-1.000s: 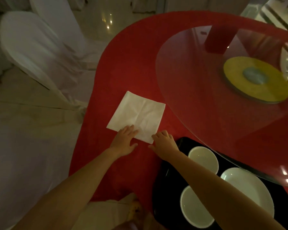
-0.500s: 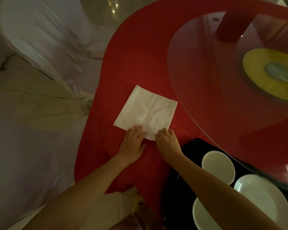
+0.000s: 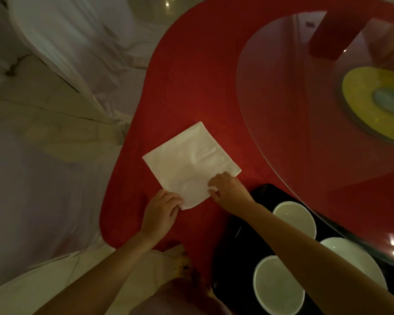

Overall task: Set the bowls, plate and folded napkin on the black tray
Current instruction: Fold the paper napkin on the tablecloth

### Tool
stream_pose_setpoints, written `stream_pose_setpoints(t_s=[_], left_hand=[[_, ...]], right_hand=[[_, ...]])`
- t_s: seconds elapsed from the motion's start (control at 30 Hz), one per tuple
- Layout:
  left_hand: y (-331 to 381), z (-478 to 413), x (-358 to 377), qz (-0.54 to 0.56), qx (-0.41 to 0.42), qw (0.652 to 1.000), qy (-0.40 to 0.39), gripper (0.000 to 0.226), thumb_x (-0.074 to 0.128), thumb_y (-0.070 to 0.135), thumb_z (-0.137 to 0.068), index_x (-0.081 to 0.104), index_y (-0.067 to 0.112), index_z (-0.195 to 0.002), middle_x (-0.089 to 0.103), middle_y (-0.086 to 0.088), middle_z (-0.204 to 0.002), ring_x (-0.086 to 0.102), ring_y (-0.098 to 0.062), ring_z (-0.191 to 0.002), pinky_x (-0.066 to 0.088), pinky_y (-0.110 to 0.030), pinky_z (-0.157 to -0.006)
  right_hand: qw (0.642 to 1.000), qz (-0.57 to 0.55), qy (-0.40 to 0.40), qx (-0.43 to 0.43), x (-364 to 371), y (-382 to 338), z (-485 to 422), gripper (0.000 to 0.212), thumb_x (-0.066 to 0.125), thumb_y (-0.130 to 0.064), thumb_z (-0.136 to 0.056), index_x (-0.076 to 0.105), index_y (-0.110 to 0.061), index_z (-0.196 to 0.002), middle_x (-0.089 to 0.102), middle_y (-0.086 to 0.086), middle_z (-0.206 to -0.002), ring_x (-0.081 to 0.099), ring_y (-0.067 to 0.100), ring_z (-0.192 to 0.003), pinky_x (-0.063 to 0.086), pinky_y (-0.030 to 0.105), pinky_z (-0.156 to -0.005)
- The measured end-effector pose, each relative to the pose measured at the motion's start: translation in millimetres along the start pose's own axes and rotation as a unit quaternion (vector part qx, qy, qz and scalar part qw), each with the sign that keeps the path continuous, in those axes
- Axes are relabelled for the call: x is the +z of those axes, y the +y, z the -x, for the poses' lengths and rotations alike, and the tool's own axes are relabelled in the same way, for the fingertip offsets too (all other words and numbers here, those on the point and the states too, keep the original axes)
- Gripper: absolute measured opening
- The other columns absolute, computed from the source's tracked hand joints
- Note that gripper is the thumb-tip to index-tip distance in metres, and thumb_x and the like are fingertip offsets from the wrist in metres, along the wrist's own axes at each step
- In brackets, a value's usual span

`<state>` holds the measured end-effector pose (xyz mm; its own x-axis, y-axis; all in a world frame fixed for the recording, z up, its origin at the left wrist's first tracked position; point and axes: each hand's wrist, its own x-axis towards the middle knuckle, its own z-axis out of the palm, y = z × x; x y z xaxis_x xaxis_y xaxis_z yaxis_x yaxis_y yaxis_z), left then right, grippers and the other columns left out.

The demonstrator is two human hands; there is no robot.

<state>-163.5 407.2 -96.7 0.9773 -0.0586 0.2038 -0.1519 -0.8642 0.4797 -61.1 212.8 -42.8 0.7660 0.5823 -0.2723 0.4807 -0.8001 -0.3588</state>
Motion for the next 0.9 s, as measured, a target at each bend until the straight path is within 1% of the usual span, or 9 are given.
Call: stream_pose_setpoints(t_s=[0.1,0.17,0.23,0.3,0.43,0.53,0.67,0.8,0.9], left_hand=[[0.4,10.3,-5.2,-0.046,-0.003,0.999,-0.018,0.023,0.045,0.015,-0.081,0.066,0.014,-0.09,0.068,0.002,-0.096,0.054,-0.015,-0.093,0.048,-0.028,-0.073],[8.3,12.4,-3.3,-0.083,0.007,0.996,-0.027,0.024,0.045,0.012,-0.08,0.064,0.013,-0.094,0.067,0.0,-0.097,0.06,-0.021,-0.09,0.049,-0.033,-0.074],[16.3,9.6,0.3,-0.108,0.027,0.993,-0.029,0.024,0.048,0.012,-0.08,0.065,0.016,-0.097,0.067,0.001,-0.095,0.062,-0.021,-0.088,0.048,-0.032,-0.078],[23.3,4.2,1.6,-0.117,0.045,0.992,-0.028,0.022,0.054,0.012,-0.078,0.067,0.018,-0.095,0.068,0.004,-0.091,0.063,-0.018,-0.085,0.044,-0.03,-0.079],[29.1,-4.4,-2.9,-0.105,0.012,0.994,-0.021,0.027,0.078,0.006,-0.063,0.072,0.015,-0.087,0.072,0.002,-0.081,0.067,-0.018,-0.076,0.052,-0.029,-0.07],[26.4,-6.7,-13.2,-0.077,0.012,0.997,0.006,0.027,0.076,0.004,-0.066,0.071,0.013,-0.091,0.072,-0.001,-0.079,0.067,-0.02,-0.074,0.052,-0.031,-0.067],[19.1,-3.7,-34.0,-0.077,0.033,0.995,0.045,0.018,0.06,0.013,-0.079,0.072,0.009,-0.091,0.074,-0.004,-0.078,0.069,-0.022,-0.07,0.055,-0.032,-0.063],[14.4,1.3,-44.6,-0.096,0.038,0.994,0.041,0.019,0.07,0.007,-0.07,0.073,0.006,-0.088,0.075,-0.007,-0.076,0.07,-0.022,-0.065,0.056,-0.032,-0.06],[13.4,7.0,-48.0,-0.102,0.016,0.994,0.028,0.016,0.066,0.014,-0.075,0.073,0.008,-0.088,0.075,-0.006,-0.075,0.07,-0.022,-0.064,0.055,-0.031,-0.061]], right_hand=[[0.997,0.046,-0.007,0.06,-9.1,16.1,-6.7,0.036,0.046,-0.01,-0.088,0.051,-0.016,-0.122,0.053,0.003,-0.126,0.041,0.024,-0.118,0.037,0.038,-0.099],[0.995,0.08,-0.019,0.054,-9.9,21.4,-10.0,0.042,0.045,-0.005,-0.084,0.048,-0.016,-0.125,0.049,0.004,-0.128,0.039,0.025,-0.118,0.036,0.039,-0.097],[0.994,0.098,-0.017,0.033,-6.8,22.7,-11.5,0.043,0.046,-0.002,-0.081,0.047,-0.015,-0.123,0.048,0.004,-0.125,0.041,0.025,-0.116,0.037,0.039,-0.096],[0.993,0.118,-0.008,0.016,-3.1,21.4,-11.6,0.041,0.048,-0.002,-0.079,0.047,-0.014,-0.118,0.049,0.004,-0.122,0.044,0.025,-0.113,0.038,0.039,-0.095],[0.987,0.162,-0.01,-0.014,0.6,18.8,-11.9,0.038,0.05,-0.008,-0.078,0.047,-0.013,-0.116,0.05,0.006,-0.119,0.046,0.026,-0.11,0.037,0.04,-0.096],[0.982,0.183,-0.017,-0.039,-0.8,20.1,-9.6,0.037,0.053,-0.014,-0.079,0.047,-0.013,-0.115,0.05,0.006,-0.118,0.045,0.026,-0.111,0.034,0.04,-0.099],[0.982,0.175,-0.019,-0.069,-8.2,27.2,-6.1,0.032,0.053,-0.013,-0.081,0.051,-0.014,-0.114,0.053,0.004,-0.118,0.046,0.025,-0.112,0.033,0.039,-0.099],[0.98,0.183,-0.015,-0.08,-14.8,34.6,-1.2,0.022,0.044,-0.012,-0.087,0.058,-0.016,-0.104,0.06,0.001,-0.109,0.049,0.022,-0.107,0.032,0.034,-0.095],[0.979,0.18,-0.001,-0.099,-17.6,36.3,3.6,0.019,0.043,-0.016,-0.09,0.058,-0.015,-0.1,0.061,0.001,-0.106,0.05,0.021,-0.105,0.033,0.032,-0.094]])
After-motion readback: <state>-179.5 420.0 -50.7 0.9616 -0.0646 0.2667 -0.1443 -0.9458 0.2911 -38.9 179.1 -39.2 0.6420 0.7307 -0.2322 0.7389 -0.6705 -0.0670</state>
